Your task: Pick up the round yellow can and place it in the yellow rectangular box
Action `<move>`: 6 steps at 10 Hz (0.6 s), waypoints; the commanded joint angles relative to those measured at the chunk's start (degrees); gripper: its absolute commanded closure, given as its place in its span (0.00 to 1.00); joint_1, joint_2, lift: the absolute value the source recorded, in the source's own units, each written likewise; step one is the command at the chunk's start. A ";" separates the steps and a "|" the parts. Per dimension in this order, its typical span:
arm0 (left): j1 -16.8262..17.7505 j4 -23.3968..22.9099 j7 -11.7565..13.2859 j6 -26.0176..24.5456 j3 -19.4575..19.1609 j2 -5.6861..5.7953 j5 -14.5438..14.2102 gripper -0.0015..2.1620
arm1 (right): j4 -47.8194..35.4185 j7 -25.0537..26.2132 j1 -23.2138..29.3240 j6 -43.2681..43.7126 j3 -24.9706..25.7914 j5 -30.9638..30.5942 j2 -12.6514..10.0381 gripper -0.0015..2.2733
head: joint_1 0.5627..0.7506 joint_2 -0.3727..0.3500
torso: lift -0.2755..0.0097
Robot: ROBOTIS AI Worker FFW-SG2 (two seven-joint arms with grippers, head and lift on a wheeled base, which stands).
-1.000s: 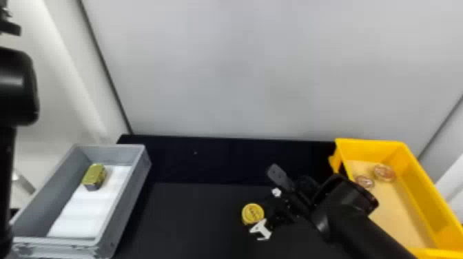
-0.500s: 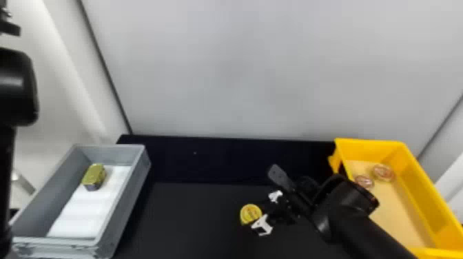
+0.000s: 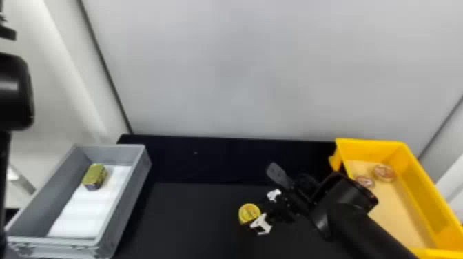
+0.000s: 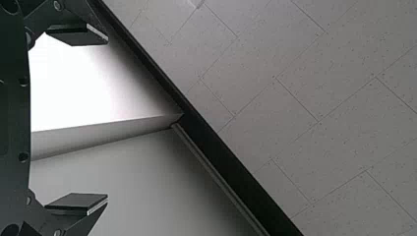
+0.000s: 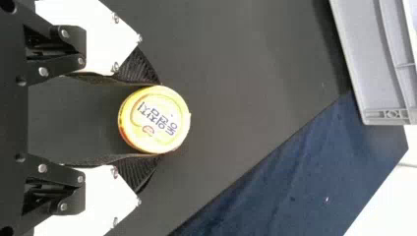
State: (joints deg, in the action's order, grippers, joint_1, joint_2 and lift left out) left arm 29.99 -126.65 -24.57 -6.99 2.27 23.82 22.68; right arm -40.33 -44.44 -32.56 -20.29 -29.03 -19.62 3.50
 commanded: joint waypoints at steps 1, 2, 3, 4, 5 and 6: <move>-0.46 -1.14 0.13 -1.37 -0.42 0.80 0.00 0.07 | -10.39 -2.69 2.41 -5.30 1.51 -0.95 2.83 0.27 | 0.53 0.59 | 0.93; -0.54 -1.23 0.22 -1.72 -0.42 0.89 0.00 0.07 | -15.13 -3.92 3.11 -6.97 2.48 -1.48 4.32 0.27 | 0.53 0.59 | 0.93; -0.54 -1.49 0.30 -2.07 -0.51 0.98 0.00 0.07 | -18.47 -4.89 3.11 -8.29 3.79 -2.54 5.64 0.27 | 0.53 0.59 | 0.93; -0.54 -1.85 0.39 -2.60 -0.42 1.24 0.00 0.07 | -21.64 -6.12 3.11 -9.70 5.29 -3.77 6.87 0.27 | 0.53 0.59 | 0.93; -0.63 -2.02 0.66 -3.12 -0.42 1.33 0.00 0.07 | -24.62 -7.44 3.46 -11.19 6.43 -5.00 8.45 0.27 | 0.53 0.59 | 0.93; -0.63 -2.11 0.74 -3.30 -0.42 1.42 0.00 0.07 | -27.88 -8.94 4.08 -12.77 7.66 -5.97 10.03 0.27 | 0.53 0.59 | 0.93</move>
State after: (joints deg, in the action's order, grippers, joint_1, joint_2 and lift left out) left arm 29.38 -128.57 -23.94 -9.83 1.83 25.07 22.67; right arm -63.86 -52.11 -29.10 -31.00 -23.09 -24.05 11.40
